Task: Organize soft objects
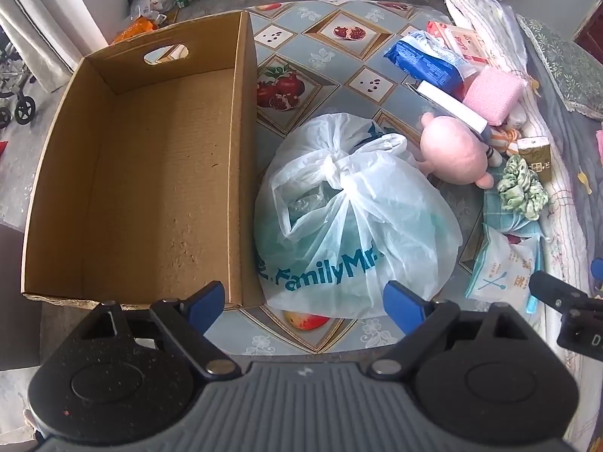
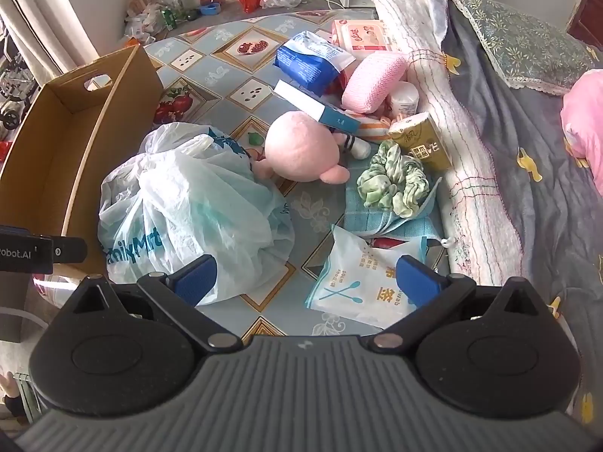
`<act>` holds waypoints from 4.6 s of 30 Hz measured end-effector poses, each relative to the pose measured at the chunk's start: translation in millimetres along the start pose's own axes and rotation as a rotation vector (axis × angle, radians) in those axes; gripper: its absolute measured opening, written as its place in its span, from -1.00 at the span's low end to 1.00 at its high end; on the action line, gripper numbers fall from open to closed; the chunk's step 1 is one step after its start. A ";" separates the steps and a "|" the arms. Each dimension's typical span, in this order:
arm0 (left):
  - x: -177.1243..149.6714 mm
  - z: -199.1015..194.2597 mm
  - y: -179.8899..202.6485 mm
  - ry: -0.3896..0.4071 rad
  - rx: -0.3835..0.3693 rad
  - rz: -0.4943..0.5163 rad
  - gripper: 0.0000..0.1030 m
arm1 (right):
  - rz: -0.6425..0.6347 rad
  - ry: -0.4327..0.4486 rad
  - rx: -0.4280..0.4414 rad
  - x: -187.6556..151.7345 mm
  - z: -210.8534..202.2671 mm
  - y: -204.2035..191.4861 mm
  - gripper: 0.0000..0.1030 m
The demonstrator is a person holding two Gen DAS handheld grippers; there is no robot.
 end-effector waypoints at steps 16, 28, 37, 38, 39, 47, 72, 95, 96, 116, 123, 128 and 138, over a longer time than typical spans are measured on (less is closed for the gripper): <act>1.6 0.9 -0.8 -0.008 0.005 -0.001 0.79 | -0.006 -0.003 -0.001 1.9 2.4 -1.9 0.97; 2.4 1.5 -3.0 -0.006 0.005 0.000 0.79 | -0.007 -0.005 -0.003 1.8 3.4 -4.2 0.97; 2.1 1.0 -3.0 -0.006 0.003 -0.002 0.79 | -0.010 -0.003 -0.001 0.2 2.9 -4.0 0.97; 2.1 0.9 -3.0 -0.005 0.003 -0.001 0.79 | -0.010 -0.003 -0.002 0.1 2.8 -4.0 0.97; 2.2 1.0 -3.1 -0.005 0.004 -0.001 0.79 | -0.010 -0.003 -0.001 0.1 2.7 -4.1 0.98; 1.0 0.6 -3.4 -0.006 0.005 -0.001 0.79 | -0.010 -0.002 -0.001 0.0 2.7 -4.1 0.97; 0.2 -1.3 -4.0 -0.004 0.007 0.002 0.79 | -0.019 0.001 0.002 0.6 1.0 -3.0 0.97; -4.4 -0.5 7.9 -0.002 0.011 0.007 0.79 | 0.005 0.002 0.005 -2.7 0.3 11.2 0.97; -3.4 -0.6 9.4 0.002 0.011 0.008 0.79 | 0.011 0.002 0.005 -3.4 -0.8 14.9 0.97; 27.3 -6.2 106.0 0.167 -0.116 0.169 0.79 | 0.290 0.020 0.099 -39.6 -6.9 149.8 0.89; 0.1 7.3 159.4 0.111 -0.167 0.266 0.77 | 0.195 -0.003 0.216 -29.8 -3.4 183.7 0.48; -26.8 31.6 196.6 0.031 -0.146 0.319 0.59 | 0.020 -0.089 0.303 -15.0 17.5 185.8 0.08; -65.7 72.3 260.2 -0.098 -0.241 0.330 0.17 | -0.145 -0.170 0.502 7.2 69.9 158.0 -0.20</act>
Point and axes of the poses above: each gripper's, at about its wrist camera, not at the fingertips, and z roughly the way its jaws point, y to its right, x to its top, the point moved 8 cm from there along z, roughly the way its jaws point, and after that the axes turned 11 degrees about x, right-handed, at the moved point
